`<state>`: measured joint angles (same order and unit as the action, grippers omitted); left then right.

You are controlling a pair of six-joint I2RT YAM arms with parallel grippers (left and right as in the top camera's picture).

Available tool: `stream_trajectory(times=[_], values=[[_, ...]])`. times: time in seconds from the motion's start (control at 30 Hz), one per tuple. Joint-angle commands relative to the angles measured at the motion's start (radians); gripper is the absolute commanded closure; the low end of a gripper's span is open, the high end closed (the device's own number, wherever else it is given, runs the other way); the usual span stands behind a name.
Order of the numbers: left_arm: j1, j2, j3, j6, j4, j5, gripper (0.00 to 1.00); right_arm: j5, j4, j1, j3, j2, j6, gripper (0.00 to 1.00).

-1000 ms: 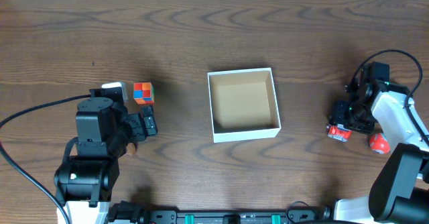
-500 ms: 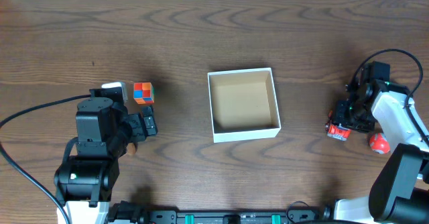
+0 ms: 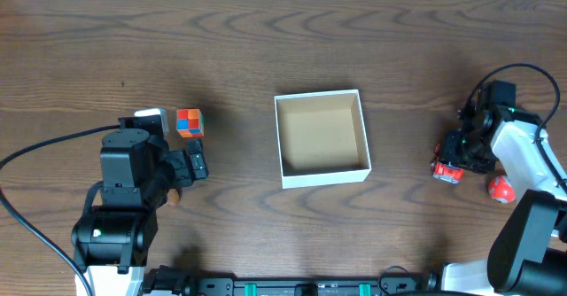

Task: Pack container
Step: 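Lower the right gripper onto the red-grey toy truck and grasp it, then carry the truck into the white box and open the right gripper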

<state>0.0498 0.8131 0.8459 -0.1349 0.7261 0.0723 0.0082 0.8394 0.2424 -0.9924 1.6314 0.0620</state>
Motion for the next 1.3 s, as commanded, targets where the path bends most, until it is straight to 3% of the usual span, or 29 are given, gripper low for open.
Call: stream_trajectory(times=[0.0, 0.47, 1.27], values=[[0.001, 0.003, 0.022, -0.01, -0.002, 0.003, 0.02, 0.002, -0.01, -0.006, 0.004, 0.007, 0.02, 0.99], [0.001, 0.003, 0.022, -0.01, -0.002, 0.003, 0.02, -0.002, -0.017, -0.008, -0.01, -0.007, 0.039, 0.99], [0.001, 0.003, 0.022, -0.01, -0.001, 0.003, 0.02, -0.001, -0.043, -0.108, -0.013, -0.282, 0.039, 0.99]])
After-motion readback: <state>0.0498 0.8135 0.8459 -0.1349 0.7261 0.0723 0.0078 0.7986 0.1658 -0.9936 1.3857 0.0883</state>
